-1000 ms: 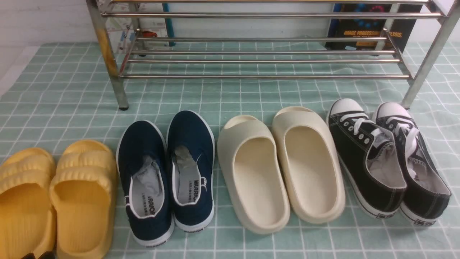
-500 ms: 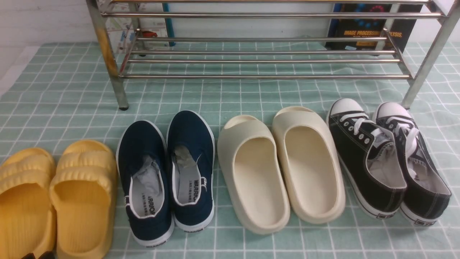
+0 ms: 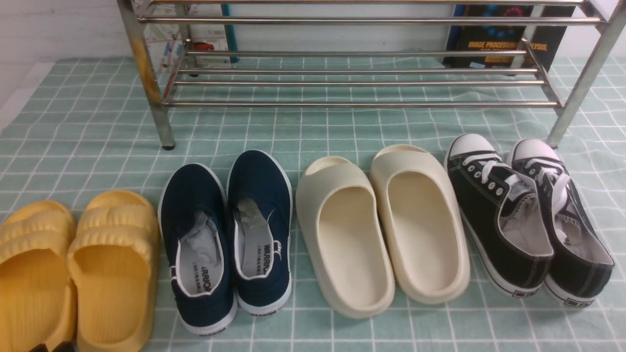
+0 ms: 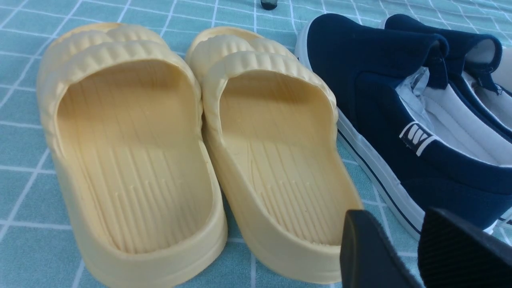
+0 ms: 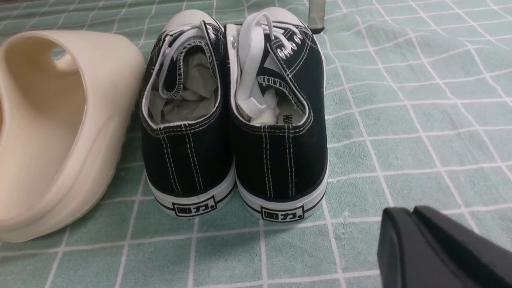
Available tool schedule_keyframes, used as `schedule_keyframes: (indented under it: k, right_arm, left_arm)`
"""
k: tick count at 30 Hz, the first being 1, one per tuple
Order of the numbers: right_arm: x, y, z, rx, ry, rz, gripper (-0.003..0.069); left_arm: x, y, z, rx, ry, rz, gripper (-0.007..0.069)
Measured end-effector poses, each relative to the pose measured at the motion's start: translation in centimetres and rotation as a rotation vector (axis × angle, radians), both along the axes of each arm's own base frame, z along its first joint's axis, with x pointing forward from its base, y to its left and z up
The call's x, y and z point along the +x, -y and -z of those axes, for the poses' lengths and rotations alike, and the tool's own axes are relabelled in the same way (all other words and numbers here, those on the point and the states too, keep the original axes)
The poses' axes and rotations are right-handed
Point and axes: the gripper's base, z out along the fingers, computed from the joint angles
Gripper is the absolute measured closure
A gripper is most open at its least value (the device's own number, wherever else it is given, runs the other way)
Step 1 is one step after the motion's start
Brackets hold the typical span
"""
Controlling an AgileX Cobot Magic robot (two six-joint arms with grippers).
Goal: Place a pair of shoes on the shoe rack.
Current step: Use the right arm to grab the shoe closest to it
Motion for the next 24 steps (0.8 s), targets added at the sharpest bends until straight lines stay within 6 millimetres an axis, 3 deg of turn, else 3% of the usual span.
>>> schedule_keyframes:
  k: [10, 15, 20, 24]
  right_arm:
    - [0.3, 0.0, -0.8, -0.005, 0.111, 0.001, 0.0582]
    - [0.3, 0.1, -3.9, -0.018, 0.450, 0.005, 0.0571]
    - [-1.1, 0.0, -7.5, -0.031, 0.876, 0.008, 0.0566]
    - [-2.3, 0.0, -9.0, -0.001, 1.090, 0.005, 0.0562]
  left_arm:
    - [0.0, 0.0, 0.0, 0.000, 0.000, 0.000, 0.0407]
    - [0.0, 0.0, 0.0, 0.000, 0.000, 0.000, 0.0407]
    - [0.0, 0.0, 0.0, 0.000, 0.000, 0.000, 0.0407]
    - [0.0, 0.0, 0.0, 0.000, 0.000, 0.000, 0.0407]
